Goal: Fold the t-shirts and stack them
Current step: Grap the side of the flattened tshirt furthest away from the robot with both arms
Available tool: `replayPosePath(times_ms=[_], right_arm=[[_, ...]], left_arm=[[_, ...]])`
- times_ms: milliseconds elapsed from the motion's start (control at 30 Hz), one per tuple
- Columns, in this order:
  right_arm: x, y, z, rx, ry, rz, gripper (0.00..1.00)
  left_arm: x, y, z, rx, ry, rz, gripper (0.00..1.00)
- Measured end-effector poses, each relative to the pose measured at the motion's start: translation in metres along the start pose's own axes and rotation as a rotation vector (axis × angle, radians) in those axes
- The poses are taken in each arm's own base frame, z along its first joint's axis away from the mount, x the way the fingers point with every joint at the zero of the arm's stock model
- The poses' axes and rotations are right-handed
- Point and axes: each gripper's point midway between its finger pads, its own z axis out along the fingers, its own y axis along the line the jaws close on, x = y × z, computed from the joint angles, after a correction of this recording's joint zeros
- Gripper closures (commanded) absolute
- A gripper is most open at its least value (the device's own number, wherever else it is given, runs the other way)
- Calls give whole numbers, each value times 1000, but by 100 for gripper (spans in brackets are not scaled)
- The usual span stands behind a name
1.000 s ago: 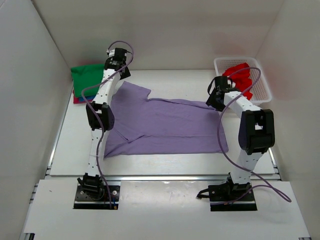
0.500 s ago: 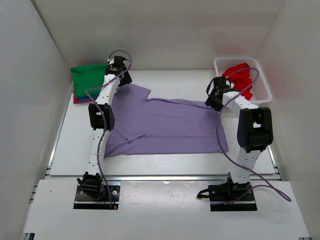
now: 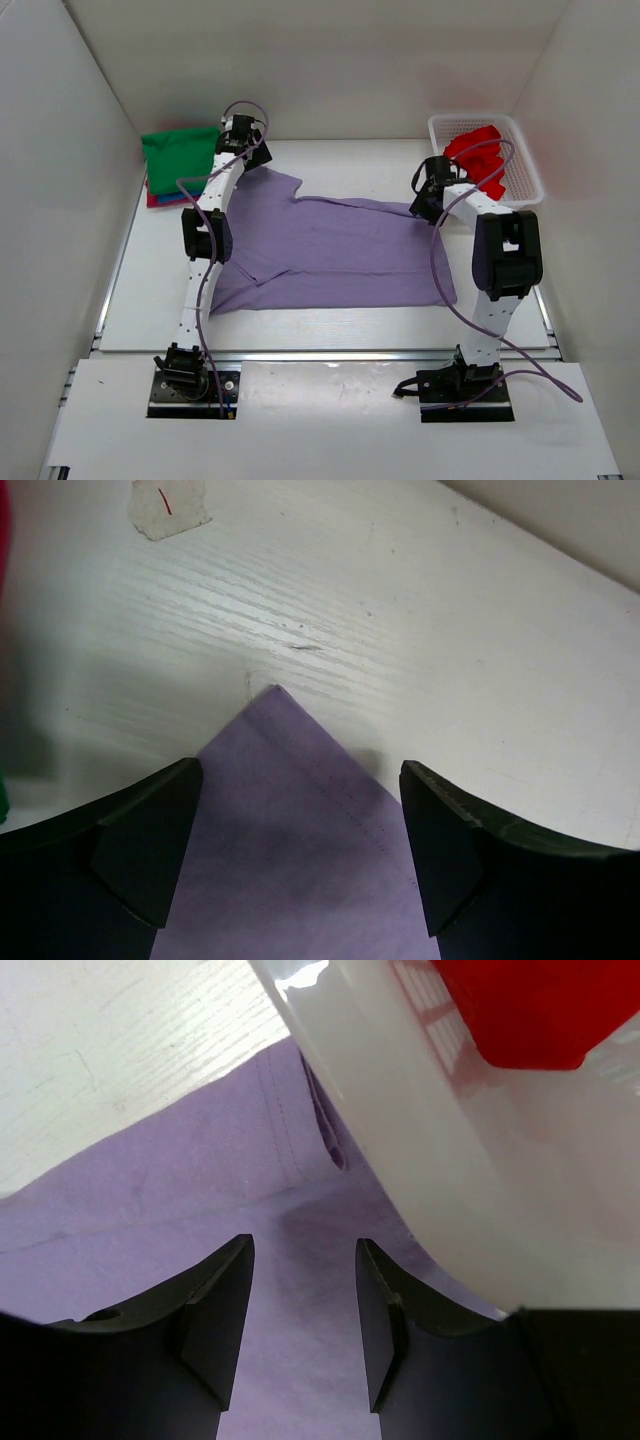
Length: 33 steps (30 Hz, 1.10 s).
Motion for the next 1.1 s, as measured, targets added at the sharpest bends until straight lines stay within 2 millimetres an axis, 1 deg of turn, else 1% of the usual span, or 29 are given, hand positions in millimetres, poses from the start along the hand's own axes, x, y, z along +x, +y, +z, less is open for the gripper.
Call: replayPosePath(times_ms=[33, 100, 167, 200, 233, 300, 333, 400, 433, 500, 767, 867, 900, 1000, 1033, 1067, 1100], right_arm=[[-2, 0, 0, -1, -3, 3, 57], [-4, 1, -1, -4, -9, 10, 57], [-5, 2, -1, -6, -10, 11, 57], [-5, 2, -1, -8, -10, 11, 56], [-5, 3, 0, -8, -9, 12, 57], [-6, 3, 1, -7, -7, 13, 57], [-7, 4, 2, -6, -7, 14, 56], [-8, 6, 3, 1, -3, 16, 55], [-9, 7, 4, 7, -2, 17, 54], [-9, 9, 5, 25, -1, 22, 49], [-15, 25, 15, 68, -27, 41, 50], [-18, 29, 22, 91, -33, 48, 53], [-18, 31, 26, 96, -34, 50, 52], [-16, 32, 31, 114, -29, 49, 55], [-15, 31, 32, 120, -25, 47, 60], [-14, 30, 32, 126, -23, 46, 72], [-13, 29, 32, 129, -18, 44, 79]], left_arm=[[0, -1, 0, 2, 0, -2, 10], [0, -1, 0, 5, 1, -11, 21], [-1, 0, 1, 10, 7, -31, 52], [0, 2, 1, 15, 15, -39, 66], [1, 3, 1, 15, 23, -50, 70], [3, 8, 3, 16, 40, -65, 89], [3, 10, 3, 17, 46, -72, 95], [4, 12, 3, 21, 57, -82, 100], [3, 13, 3, 21, 61, -83, 100], [3, 16, 3, 19, 63, -86, 100], [7, 13, 2, 23, 70, -54, 100], [8, 12, 1, 23, 75, -40, 100], [8, 13, 1, 23, 77, -36, 100], [10, 13, -1, 22, 86, -23, 100], [10, 13, -2, 21, 89, -19, 100], [11, 14, -3, 20, 92, -16, 100], [11, 14, -3, 20, 93, -13, 100]])
